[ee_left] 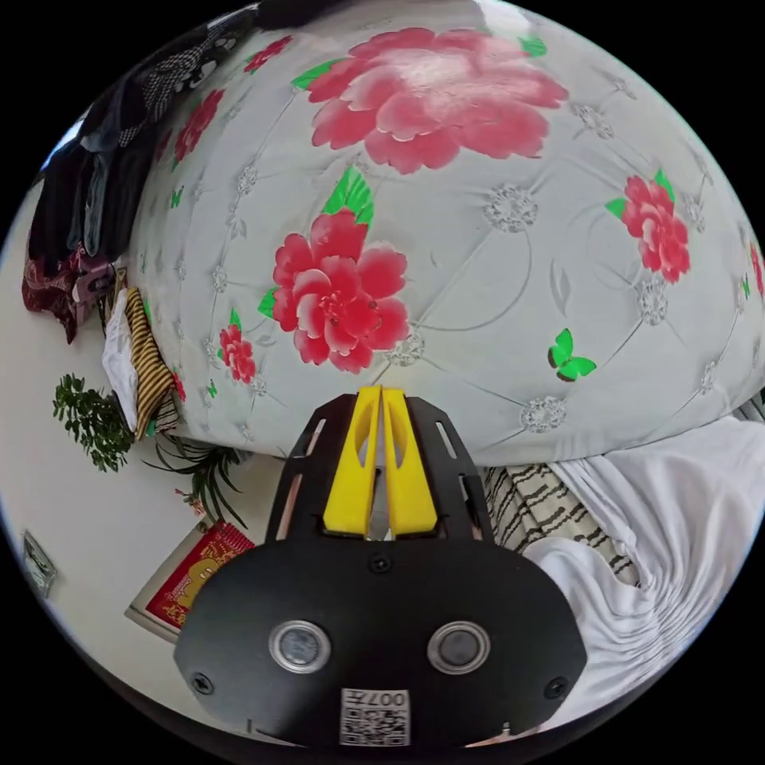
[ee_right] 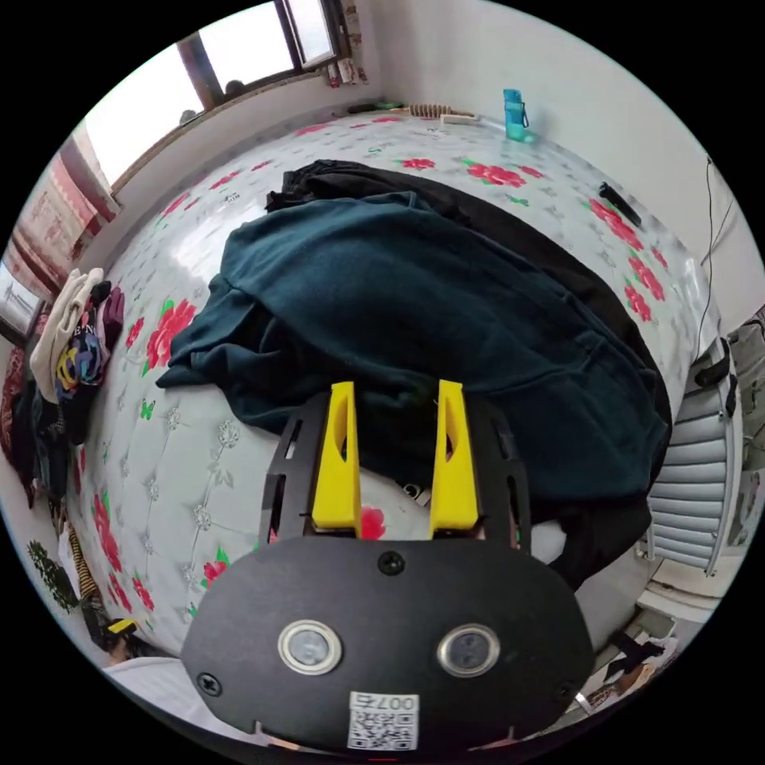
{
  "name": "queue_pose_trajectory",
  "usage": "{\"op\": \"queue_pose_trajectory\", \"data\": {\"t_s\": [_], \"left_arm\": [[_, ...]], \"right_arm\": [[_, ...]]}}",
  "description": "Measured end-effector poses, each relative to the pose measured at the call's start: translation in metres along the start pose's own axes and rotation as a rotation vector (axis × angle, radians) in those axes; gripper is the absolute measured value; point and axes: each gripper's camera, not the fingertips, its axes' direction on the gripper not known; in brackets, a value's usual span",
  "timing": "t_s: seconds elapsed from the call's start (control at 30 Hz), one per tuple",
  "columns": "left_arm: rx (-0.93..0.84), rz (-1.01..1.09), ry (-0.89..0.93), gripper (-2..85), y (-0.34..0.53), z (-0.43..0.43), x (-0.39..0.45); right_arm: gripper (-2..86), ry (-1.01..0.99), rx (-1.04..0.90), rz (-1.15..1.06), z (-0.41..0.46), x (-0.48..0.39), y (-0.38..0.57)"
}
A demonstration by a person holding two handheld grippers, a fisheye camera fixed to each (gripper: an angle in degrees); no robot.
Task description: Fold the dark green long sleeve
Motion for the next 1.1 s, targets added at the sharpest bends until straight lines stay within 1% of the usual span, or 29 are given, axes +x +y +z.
{"op": "queue_pose_trajectory", "data": {"t_s": [0.07, 0.1, 0.13, 0.2, 0.27, 0.3, 0.33, 0.37, 0.4, 0.47, 0.5, 0.57, 0.6, 0.67, 0.7, 0.77, 0.83, 0.87, 0.93, 1.0, 1.07, 1.1], "left_arm": [[-0.004, 0.072, -0.124, -0.9, 0.009, 0.004, 0.024], [-0.007, 0.08, -0.14, -0.9, 0.01, 0.006, 0.027], [-0.015, 0.083, -0.146, -1.0, 0.011, 0.009, 0.027], [-0.012, 0.052, -0.097, -1.0, 0.015, 0.013, 0.017], [0.076, -0.012, 0.046, -1.0, 0.028, 0.013, -0.007], [0.097, -0.03, 0.081, -1.0, 0.032, 0.013, -0.013], [0.147, -0.059, 0.143, -1.0, 0.041, 0.013, -0.025], [0.215, -0.066, 0.198, -1.0, 0.052, 0.011, -0.034], [0.252, -0.062, 0.22, -1.0, 0.057, 0.009, -0.037], [0.378, -0.02, 0.267, -1.0, 0.076, 0.006, -0.044], [0.404, -0.005, 0.277, -1.0, 0.079, 0.005, -0.045], [0.502, 0.057, 0.321, -1.0, 0.093, 0.005, -0.049], [0.528, 0.075, 0.333, -1.0, 0.096, 0.004, -0.051], [0.63, 0.127, 0.387, -0.9, 0.114, 0.004, -0.06], [0.654, 0.139, 0.402, -0.9, 0.119, 0.005, -0.064], [0.744, 0.182, 0.452, -0.9, 0.141, 0.011, -0.08], [0.782, 0.197, 0.481, -0.8, 0.155, 0.021, -0.095], [0.793, 0.195, 0.49, -0.8, 0.163, 0.032, -0.106], [0.78, 0.174, 0.498, -0.8, 0.171, 0.054, -0.123], [0.754, 0.156, 0.523, -0.7, 0.178, 0.076, -0.139], [0.728, 0.157, 0.521, -0.1, 0.187, 0.103, -0.155], [0.724, 0.157, 0.518, 0.2, 0.19, 0.108, -0.158]], "right_arm": [[8.6, 0.125, 0.03, -0.087, 0.003, -0.017, 0.008], [7.9, 0.139, 0.038, -0.089, 0.001, -0.019, 0.011], [6.6, 0.154, 0.053, -0.071, -0.006, -0.02, 0.017], [5.2, 0.131, 0.096, -0.056, -0.023, -0.02, 0.03], [3.7, -0.015, 0.179, -0.057, -0.062, -0.018, 0.055], [3.4, -0.071, 0.203, -0.064, -0.074, -0.019, 0.062], [2.9, -0.18, 0.253, -0.106, -0.1, -0.028, 0.076], [2.5, -0.258, 0.283, -0.181, -0.125, -0.046, 0.089], [2.4, -0.286, 0.289, -0.23, -0.136, -0.058, 0.095], [2.0, -0.314, 0.284, -0.425, -0.166, -0.116, 0.121], [1.9, -0.325, 0.275, -0.47, -0.171, -0.13, 0.127], [1.7, -0.417, 0.264, -0.643, -0.187, -0.184, 0.156], [1.6, -0.457, 0.252, -0.682, -0.19, -0.196, 0.163], [1.5, -0.652, 0.185, -0.859, -0.203, -0.25, 0.196], [1.6, -0.695, 0.166, -0.917, -0.206, -0.264, 0.207], [1.7, -0.873, 0.083, -1.133, -0.214, -0.318, 0.252], [1.8, -0.958, -0.007, -1.269, -0.21, -0.353, 0.281], [1.9, -0.963, -0.07, -1.326, -0.204, -0.373, 0.296], [1.9, -0.911, -0.113, -1.389, -0.197, -0.39, 0.308], [2.0, -0.921, -0.085, -1.349, -0.194, -0.389, 0.304], [2.6, -0.92, -0.051, -1.193, -0.182, -0.377, 0.286], [2.8, -0.921, -0.054, -1.15, -0.177, -0.373, 0.28]]}}
